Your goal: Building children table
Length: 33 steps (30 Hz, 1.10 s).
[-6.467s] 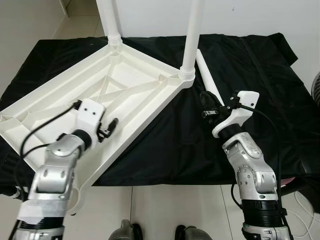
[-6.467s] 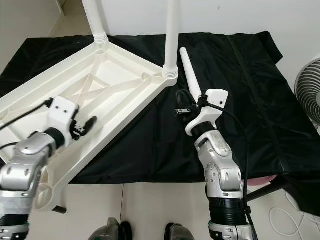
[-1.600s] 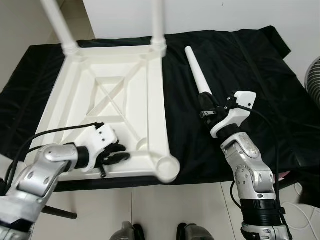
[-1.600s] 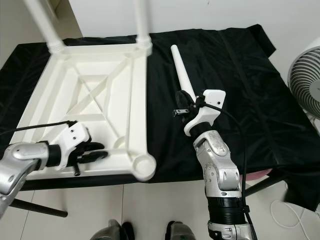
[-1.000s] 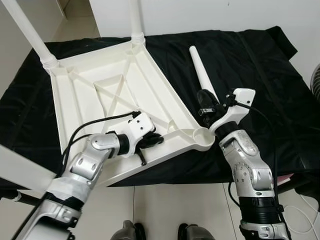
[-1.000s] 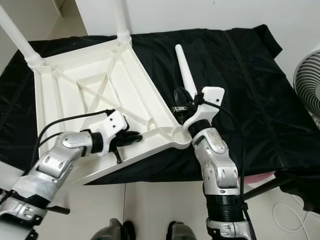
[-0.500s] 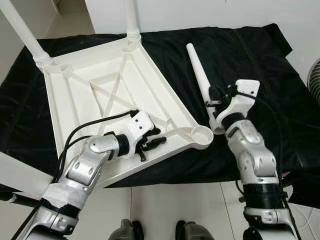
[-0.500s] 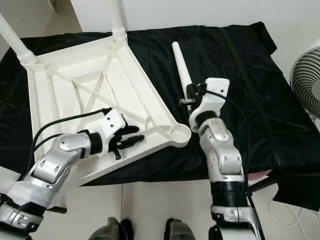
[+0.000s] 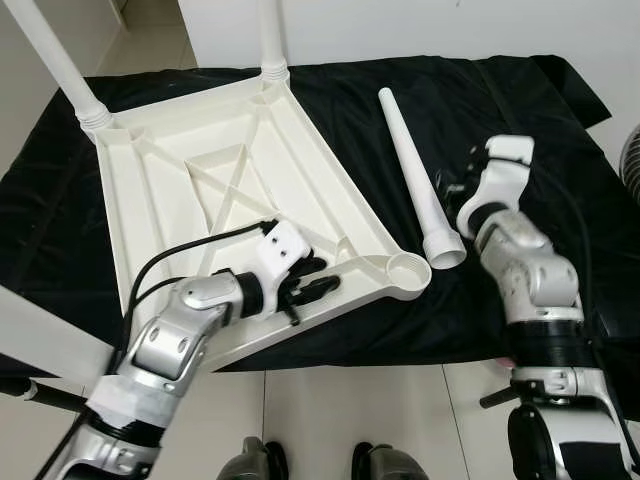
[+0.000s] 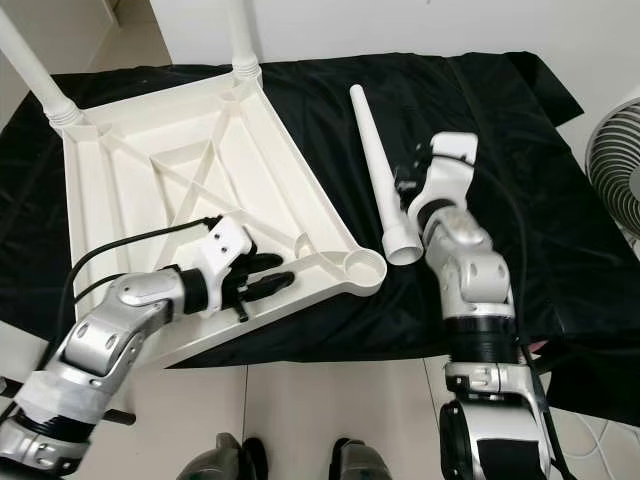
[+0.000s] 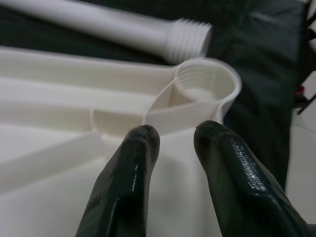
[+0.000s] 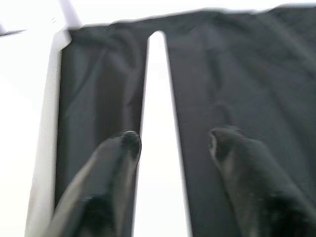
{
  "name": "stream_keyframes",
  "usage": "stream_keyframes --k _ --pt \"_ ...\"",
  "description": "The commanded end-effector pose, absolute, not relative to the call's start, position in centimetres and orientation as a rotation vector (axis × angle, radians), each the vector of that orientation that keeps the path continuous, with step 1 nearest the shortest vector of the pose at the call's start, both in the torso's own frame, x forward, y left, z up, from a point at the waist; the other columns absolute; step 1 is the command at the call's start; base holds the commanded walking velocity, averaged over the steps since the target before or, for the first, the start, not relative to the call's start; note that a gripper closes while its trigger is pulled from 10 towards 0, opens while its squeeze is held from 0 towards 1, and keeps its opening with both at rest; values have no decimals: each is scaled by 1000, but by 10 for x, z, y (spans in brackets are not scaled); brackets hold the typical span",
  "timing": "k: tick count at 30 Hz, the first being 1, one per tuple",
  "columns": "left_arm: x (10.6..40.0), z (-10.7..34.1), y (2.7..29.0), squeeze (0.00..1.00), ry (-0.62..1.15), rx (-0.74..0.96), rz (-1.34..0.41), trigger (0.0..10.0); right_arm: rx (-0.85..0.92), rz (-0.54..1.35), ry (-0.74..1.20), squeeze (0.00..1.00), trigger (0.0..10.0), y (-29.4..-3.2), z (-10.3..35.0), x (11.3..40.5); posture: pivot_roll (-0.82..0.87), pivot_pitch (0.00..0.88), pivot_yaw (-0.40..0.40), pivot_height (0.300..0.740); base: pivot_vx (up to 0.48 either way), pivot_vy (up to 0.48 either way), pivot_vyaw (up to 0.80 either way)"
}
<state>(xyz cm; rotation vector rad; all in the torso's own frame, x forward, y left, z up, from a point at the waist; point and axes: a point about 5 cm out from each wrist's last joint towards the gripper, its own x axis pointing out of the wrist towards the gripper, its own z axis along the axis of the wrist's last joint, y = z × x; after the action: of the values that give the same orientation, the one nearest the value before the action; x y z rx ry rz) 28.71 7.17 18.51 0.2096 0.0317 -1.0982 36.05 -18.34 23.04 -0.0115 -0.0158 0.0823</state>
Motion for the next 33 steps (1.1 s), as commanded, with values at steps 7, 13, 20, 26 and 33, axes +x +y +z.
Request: stream_keyframes --k 7,13,20,26,33 --pt "290 196 64 0 11 141 -1005 10000 26 144 69 1000 10000 -183 236 371 -127 130 44 740 0 0 0" --pt "290 205 53 0 -16 79 -955 10000 16 138 225 0 10000 -183 228 381 -126 128 38 740 0 0 0" --pt "283 211 38 0 -45 51 -986 10000 103 150 447 0 10000 -181 210 388 -122 124 21 740 0 0 0" --pt "282 213 34 0 -53 43 -988 10000 114 125 532 0 10000 -183 199 389 -120 122 16 740 0 0 0" --pt "282 218 31 0 -70 26 -970 10000 184 80 708 0 10000 -189 177 385 -124 122 7 740 0 0 0"
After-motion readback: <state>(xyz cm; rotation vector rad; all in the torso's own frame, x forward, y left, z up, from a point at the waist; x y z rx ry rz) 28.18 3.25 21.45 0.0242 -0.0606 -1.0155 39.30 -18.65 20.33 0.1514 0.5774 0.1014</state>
